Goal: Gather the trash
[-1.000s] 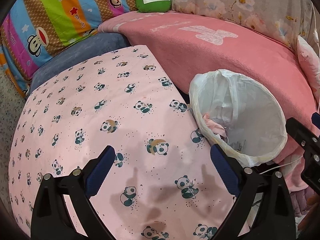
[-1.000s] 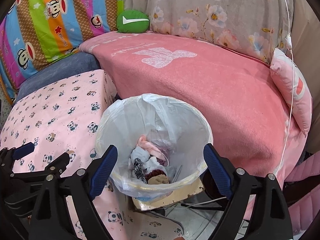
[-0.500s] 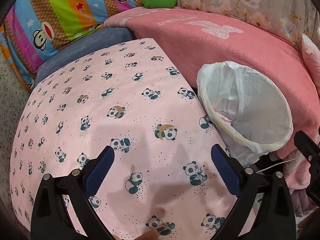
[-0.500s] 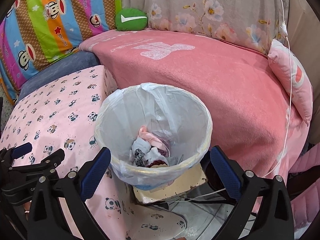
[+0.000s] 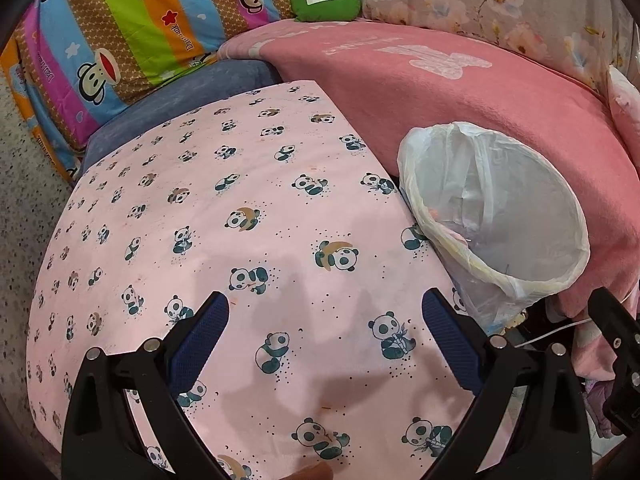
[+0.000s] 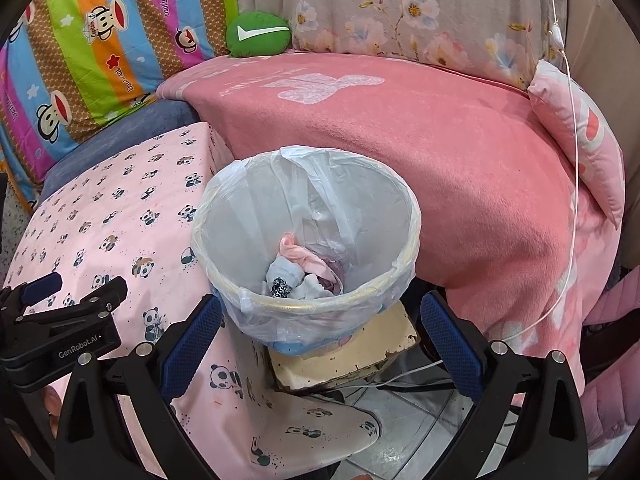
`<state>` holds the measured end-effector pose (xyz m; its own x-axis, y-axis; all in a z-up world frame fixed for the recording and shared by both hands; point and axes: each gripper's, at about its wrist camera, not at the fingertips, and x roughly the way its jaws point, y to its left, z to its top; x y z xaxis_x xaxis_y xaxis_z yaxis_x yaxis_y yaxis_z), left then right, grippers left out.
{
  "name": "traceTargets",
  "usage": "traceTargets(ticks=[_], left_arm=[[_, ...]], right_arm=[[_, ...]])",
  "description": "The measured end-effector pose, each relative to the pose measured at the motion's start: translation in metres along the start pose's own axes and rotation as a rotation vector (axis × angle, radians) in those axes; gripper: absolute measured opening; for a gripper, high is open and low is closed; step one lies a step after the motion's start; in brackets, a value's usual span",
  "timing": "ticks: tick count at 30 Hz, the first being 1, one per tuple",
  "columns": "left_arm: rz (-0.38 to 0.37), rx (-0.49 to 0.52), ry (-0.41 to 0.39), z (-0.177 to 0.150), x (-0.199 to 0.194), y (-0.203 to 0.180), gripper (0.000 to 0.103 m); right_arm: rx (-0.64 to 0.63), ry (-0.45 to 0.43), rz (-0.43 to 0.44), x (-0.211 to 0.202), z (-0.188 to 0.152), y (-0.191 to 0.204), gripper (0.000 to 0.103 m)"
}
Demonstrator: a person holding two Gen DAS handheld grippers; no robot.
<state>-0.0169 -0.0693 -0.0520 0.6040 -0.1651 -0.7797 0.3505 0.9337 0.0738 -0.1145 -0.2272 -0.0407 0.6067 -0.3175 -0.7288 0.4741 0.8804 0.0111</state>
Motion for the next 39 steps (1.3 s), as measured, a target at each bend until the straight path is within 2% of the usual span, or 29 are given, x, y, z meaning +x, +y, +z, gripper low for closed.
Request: traceTargets(ticks=[39], left_arm=[[0.011, 0.012, 0.022, -0.008, -0.007, -0.014, 0.093]], right_arm=[[0.007, 0.002, 0.019, -0.003, -0.004, -0.002, 0.098]])
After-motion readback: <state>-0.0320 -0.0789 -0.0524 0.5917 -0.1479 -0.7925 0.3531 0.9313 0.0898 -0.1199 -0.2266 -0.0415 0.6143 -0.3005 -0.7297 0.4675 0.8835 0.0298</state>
